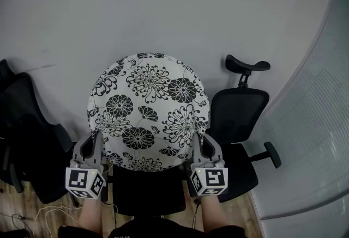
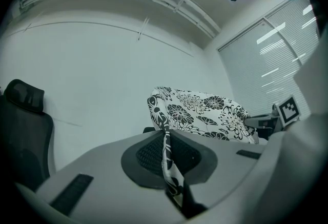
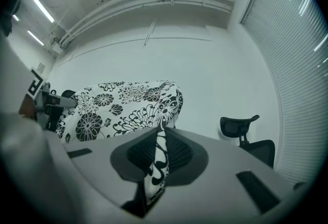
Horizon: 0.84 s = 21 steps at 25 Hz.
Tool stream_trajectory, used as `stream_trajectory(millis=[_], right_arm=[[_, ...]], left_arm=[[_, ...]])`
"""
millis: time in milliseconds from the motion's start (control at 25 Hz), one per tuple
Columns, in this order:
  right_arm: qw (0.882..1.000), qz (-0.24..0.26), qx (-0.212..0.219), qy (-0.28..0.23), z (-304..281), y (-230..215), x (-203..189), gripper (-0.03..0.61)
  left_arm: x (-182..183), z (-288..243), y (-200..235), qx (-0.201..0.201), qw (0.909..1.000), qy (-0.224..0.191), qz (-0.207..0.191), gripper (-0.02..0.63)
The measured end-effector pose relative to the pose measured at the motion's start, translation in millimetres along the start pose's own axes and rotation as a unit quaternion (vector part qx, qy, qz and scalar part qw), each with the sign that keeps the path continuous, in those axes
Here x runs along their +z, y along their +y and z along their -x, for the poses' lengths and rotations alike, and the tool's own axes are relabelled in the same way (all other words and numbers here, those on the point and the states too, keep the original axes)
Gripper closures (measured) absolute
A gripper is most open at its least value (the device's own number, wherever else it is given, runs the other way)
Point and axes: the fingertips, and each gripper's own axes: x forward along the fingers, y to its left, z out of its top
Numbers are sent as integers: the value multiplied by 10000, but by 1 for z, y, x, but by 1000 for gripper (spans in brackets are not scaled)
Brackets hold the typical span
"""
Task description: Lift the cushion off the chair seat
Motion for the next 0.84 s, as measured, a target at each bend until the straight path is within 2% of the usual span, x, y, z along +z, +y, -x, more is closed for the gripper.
stream_trajectory(millis=[840], right_arm=[[10000,64,-30,53,-3,0,0,540]], left_arm=[[-2,-4,3,-36,10000,46,38,592]])
